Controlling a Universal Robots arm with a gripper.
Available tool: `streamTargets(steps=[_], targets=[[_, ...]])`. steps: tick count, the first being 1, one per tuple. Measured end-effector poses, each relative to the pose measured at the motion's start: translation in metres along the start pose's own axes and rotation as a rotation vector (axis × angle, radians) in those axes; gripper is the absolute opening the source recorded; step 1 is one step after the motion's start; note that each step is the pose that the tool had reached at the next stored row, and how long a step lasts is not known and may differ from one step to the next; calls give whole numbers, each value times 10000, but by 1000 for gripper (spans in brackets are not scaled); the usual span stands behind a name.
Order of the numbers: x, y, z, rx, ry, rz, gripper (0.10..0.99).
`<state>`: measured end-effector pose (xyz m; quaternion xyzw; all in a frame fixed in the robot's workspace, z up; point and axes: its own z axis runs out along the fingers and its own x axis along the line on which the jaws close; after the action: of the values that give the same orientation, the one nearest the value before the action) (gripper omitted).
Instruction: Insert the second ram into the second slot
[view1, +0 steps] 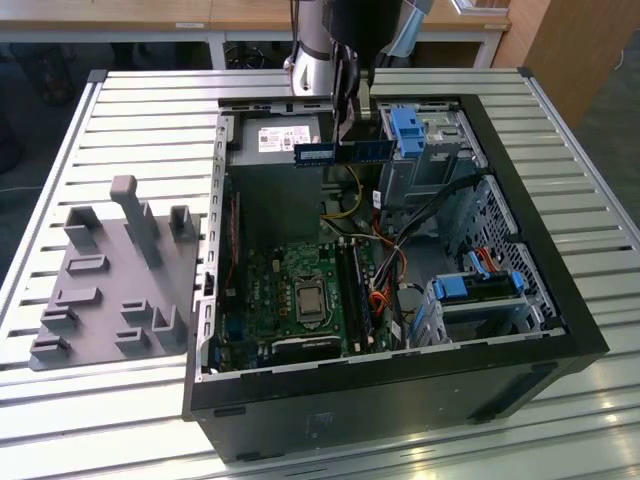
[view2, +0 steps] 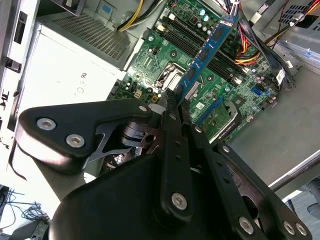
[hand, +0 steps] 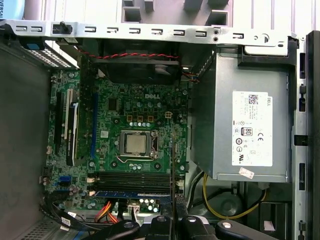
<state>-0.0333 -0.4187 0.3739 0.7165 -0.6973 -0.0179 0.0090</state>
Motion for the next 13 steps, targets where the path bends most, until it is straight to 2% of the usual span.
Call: streamTargets(steps=[13], targets=[[58,2,0,0,0,1,137]])
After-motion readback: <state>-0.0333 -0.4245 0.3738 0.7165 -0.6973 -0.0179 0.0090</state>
